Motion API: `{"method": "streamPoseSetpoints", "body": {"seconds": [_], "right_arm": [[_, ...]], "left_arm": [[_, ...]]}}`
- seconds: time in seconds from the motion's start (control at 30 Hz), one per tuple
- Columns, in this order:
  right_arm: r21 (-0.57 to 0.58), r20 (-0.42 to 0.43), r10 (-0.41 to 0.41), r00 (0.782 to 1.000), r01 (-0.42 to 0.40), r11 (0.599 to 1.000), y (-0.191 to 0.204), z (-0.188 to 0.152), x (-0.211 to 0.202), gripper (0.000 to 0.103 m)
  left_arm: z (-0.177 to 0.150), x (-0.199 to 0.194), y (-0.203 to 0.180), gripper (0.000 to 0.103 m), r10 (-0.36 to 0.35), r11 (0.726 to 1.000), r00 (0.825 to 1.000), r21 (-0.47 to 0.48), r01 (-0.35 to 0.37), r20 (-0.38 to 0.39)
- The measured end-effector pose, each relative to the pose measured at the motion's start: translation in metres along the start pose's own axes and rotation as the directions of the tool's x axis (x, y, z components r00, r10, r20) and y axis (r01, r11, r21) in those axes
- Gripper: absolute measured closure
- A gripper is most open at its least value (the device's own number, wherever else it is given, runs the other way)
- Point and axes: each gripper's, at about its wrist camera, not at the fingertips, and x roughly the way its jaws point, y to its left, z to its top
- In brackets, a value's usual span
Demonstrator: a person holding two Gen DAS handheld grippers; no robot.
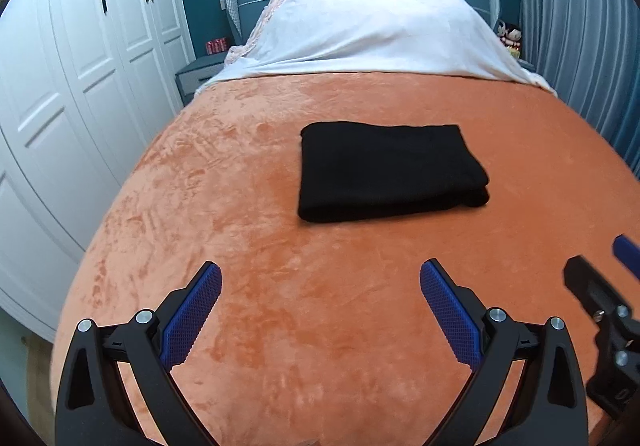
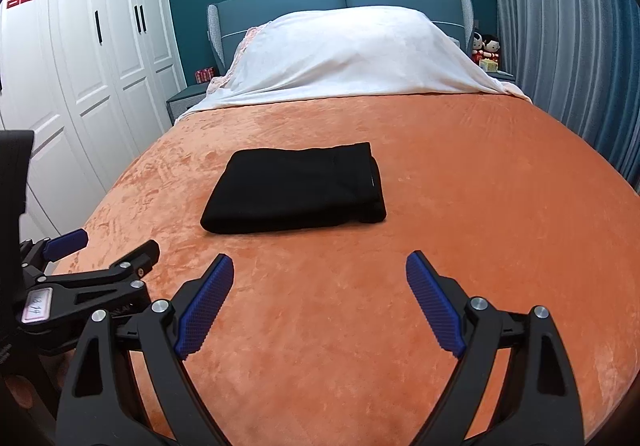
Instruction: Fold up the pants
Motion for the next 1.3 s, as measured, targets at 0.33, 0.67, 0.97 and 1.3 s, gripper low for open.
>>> {"method": "streamPoseSetpoints", "body": {"seconds": [0.33,0.67,0.97,1.3], "right_arm": [[-0.001,-0.006,0.002,1.000,-0.002,1.000,-0.002,0.001,0.006,0.017],[0.001,-0.008,0.007,1.000,-0.007,1.000,-0.002,0.000,0.005,0.017],[0.000,-0.018,0.013,1.000,-0.013,1.000,0.000,-0.002,0.006,0.017],[-0.002,-0.028,0.014,1.000,-0.014,1.000,0.000,-0.005,0.007,0.017]], "left_arm": [[0.009,0.007,0.003,0.005,-0.037,0.999,0.999,-0.009,0.037,-0.019],[0.009,0.006,-0.004,0.005,-0.018,1.000,1.000,0.012,0.018,-0.021],[0.008,0.005,-0.009,0.005,-0.010,0.999,1.000,0.035,0.011,-0.018],[0.002,0.008,-0.014,0.005,0.055,0.998,0.998,0.039,-0.055,-0.009]]}}
